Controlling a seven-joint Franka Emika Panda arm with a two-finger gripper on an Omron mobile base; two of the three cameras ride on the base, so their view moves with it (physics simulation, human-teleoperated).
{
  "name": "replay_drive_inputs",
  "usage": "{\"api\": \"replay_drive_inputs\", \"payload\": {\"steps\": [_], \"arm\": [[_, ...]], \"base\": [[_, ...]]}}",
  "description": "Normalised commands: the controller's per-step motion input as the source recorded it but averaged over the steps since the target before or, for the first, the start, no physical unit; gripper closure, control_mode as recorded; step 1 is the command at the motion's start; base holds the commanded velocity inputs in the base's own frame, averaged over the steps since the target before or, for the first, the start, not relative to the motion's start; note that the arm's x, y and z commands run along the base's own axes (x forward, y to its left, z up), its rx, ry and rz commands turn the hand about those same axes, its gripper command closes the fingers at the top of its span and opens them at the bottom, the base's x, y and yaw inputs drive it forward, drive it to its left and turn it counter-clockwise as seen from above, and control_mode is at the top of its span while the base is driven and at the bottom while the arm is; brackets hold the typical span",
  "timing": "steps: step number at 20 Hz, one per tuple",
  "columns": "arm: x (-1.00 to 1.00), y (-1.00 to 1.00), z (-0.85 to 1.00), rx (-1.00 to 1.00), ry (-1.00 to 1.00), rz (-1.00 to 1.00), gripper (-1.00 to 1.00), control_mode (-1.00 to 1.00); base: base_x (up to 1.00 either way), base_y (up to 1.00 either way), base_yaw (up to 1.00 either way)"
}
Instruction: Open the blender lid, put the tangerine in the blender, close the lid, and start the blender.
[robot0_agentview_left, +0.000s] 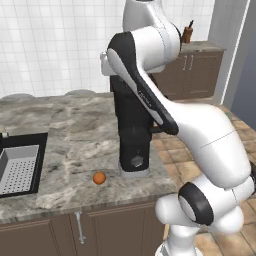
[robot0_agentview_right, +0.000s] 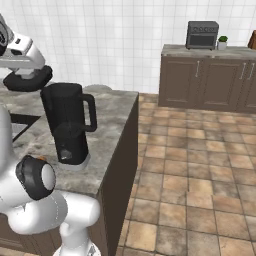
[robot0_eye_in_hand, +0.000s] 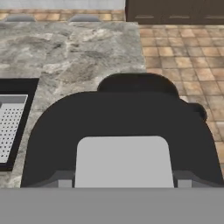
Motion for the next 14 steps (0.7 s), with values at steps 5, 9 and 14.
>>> {"api": "replay_drive_inputs", "payload": {"steps": [5,9,14], "arm": [[-0.76,0.7,-0.76,0.0,0.19,0.0,1.0,-1.0],[-0.25,0.77,-0.99,0.0,0.25,0.0,1.0,-1.0],[0.11,0.9,-0.92,-0.14,0.21,0.0,1.0,-1.0]], "base": [[0.0,0.0,0.0],[0.0,0.0,0.0],[0.0,0.0,0.0]]}}
